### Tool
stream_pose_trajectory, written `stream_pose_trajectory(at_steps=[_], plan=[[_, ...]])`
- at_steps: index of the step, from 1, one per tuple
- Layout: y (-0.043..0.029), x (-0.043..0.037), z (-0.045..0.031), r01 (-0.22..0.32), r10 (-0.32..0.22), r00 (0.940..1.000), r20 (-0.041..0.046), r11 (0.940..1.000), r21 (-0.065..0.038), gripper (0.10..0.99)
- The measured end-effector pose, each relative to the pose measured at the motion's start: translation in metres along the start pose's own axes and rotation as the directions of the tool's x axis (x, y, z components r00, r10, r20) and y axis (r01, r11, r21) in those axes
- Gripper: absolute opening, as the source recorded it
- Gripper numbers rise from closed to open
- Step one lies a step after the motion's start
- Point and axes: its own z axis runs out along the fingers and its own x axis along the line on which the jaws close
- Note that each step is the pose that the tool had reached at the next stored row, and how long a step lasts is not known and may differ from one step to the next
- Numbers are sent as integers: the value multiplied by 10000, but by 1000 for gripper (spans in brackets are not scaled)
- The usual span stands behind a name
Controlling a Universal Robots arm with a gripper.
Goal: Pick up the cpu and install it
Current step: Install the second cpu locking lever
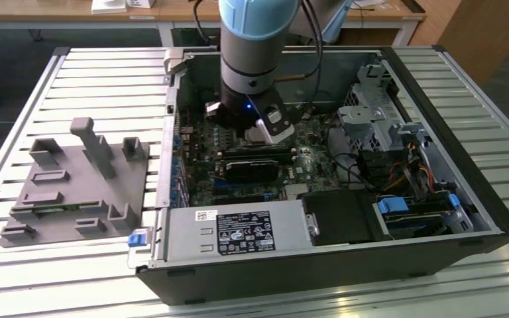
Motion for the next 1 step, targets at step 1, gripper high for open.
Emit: stream_pose_trajectory(at_steps=[1], plan=[[4,0,-13,0,0,10000,-1,10000,2,106]])
